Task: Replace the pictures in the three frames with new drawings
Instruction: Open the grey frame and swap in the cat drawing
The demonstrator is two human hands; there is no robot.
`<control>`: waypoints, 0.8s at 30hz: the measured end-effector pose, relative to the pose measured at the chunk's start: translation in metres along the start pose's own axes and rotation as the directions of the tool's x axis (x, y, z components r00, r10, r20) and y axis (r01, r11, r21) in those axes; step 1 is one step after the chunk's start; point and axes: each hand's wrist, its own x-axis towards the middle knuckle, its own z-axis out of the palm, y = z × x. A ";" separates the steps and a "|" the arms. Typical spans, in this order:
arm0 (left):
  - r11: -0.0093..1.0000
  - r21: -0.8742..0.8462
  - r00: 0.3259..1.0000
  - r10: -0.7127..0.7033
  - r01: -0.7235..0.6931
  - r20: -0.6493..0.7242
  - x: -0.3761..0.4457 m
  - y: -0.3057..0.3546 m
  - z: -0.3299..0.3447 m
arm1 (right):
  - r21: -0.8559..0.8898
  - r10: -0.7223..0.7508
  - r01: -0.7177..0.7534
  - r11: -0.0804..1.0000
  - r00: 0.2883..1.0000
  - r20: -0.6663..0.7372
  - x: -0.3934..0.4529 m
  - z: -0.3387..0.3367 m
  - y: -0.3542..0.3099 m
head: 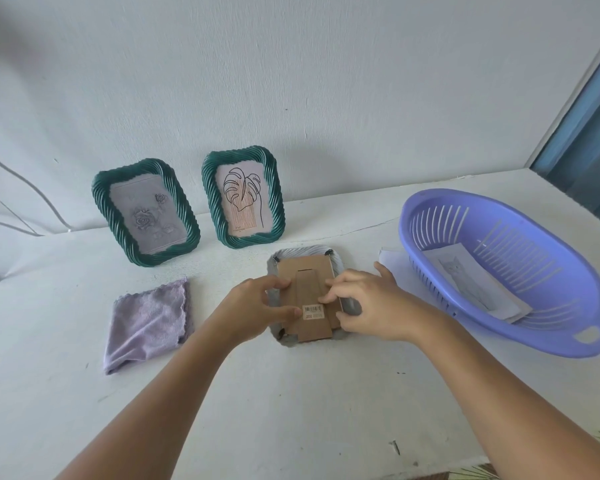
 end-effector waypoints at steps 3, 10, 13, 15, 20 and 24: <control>0.999 0.032 1.000 0.014 -0.013 -0.014 -0.001 -0.001 0.000 | 0.072 0.017 -0.014 0.997 0.999 -0.048 0.000 0.002 0.003; 0.996 0.003 0.986 -0.086 0.088 -0.144 -0.002 -0.008 0.005 | -0.174 0.303 -0.326 0.929 0.942 -0.144 0.009 0.007 0.001; 0.981 0.144 0.989 -0.121 0.132 -0.085 -0.002 0.002 0.008 | -0.212 0.339 -0.351 0.912 0.936 -0.093 0.013 0.011 -0.001; 0.974 0.175 0.989 -0.135 0.144 -0.059 -0.003 0.007 0.010 | -0.200 0.345 -0.354 0.913 0.935 -0.081 0.015 0.014 -0.003; 0.998 0.009 0.990 -0.067 0.069 -0.125 -0.003 -0.002 0.012 | 0.015 0.346 -0.346 0.938 0.936 -0.065 0.017 0.015 -0.006; 0.915 -0.401 0.996 0.012 -0.049 -0.094 -0.007 -0.004 0.008 | 0.263 0.339 -0.298 0.918 0.933 -0.125 0.019 0.014 -0.015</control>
